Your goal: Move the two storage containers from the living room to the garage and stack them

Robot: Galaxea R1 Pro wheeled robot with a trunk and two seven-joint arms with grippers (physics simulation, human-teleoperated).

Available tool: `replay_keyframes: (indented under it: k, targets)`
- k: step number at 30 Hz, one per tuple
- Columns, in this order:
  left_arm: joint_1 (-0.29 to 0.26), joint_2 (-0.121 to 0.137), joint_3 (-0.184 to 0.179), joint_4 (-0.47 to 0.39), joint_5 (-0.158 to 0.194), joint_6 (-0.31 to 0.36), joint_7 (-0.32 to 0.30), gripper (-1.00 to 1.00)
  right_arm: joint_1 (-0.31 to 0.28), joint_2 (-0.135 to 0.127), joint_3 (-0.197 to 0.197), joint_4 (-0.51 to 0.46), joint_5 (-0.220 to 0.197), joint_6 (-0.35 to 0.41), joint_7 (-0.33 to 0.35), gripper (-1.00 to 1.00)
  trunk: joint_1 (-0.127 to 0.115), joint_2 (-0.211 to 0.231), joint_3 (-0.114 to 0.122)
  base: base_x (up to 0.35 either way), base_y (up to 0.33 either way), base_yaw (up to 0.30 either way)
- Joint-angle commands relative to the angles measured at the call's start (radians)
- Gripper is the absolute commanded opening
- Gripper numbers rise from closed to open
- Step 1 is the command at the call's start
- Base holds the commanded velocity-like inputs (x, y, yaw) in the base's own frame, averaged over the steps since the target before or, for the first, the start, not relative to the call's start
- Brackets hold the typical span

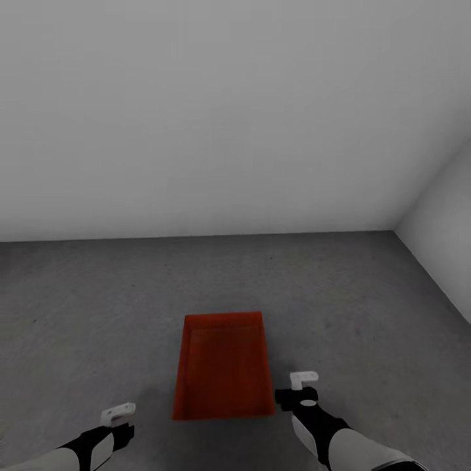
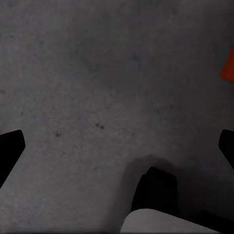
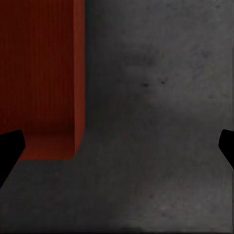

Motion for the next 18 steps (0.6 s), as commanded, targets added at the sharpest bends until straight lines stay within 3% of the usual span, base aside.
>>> replay_keyframes:
  k: [1,18]
  targets:
    - [0.0,0.0,-0.001,0.0,0.005,0.003,0.002,1.0,0.0,0.0,0.008,0.002,-0.01,-0.004,-0.004,1.0,-0.004,0.007,0.003,0.0,0.0,0.0]
    - [0.0,-0.001,-0.001,0.001,0.006,0.004,0.002,1.0,0.001,0.002,0.01,0.009,-0.008,-0.001,-0.004,1.0,-0.069,0.126,0.056,0.0,0.0,0.0]
